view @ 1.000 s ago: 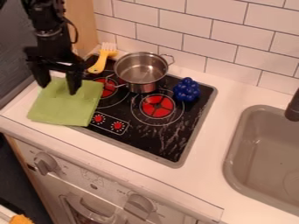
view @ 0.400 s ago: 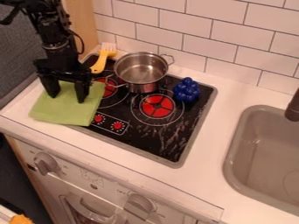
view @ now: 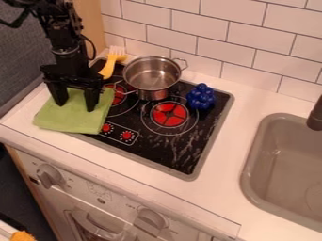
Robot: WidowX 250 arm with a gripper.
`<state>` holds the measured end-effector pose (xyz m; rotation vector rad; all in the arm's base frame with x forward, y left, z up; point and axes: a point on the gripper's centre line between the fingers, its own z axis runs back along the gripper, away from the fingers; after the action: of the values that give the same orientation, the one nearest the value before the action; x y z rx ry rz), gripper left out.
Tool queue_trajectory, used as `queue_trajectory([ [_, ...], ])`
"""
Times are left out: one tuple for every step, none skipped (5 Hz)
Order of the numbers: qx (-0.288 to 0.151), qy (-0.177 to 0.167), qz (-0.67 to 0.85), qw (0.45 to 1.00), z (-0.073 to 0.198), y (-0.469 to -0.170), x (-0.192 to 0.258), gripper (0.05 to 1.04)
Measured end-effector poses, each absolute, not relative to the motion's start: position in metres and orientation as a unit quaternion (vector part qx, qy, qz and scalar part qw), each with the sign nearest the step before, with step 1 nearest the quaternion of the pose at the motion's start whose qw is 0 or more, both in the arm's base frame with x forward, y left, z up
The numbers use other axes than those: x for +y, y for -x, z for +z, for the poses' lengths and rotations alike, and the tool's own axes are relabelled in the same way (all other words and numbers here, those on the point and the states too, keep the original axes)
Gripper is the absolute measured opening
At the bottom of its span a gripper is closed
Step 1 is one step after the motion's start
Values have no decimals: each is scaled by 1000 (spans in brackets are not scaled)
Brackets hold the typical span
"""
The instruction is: Moved the green clothes to the lower right burner
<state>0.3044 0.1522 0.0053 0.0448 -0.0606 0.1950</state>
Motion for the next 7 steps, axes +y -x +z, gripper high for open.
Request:
queue_trajectory([
  [-28,-11,98,995,2,-304,142,1000],
  [-42,4,93,995,4,-306,116,1000],
  [-40,21,40,998,5,-312,58,1000],
  [-37,29,16,999,6,-320,16,1000],
  [-29,34,-7,999,7,-326,-31,1000],
  [-14,26,-11,1000,5,-320,-58,1000],
  [-6,21,2,1000,6,-315,-63,1000],
])
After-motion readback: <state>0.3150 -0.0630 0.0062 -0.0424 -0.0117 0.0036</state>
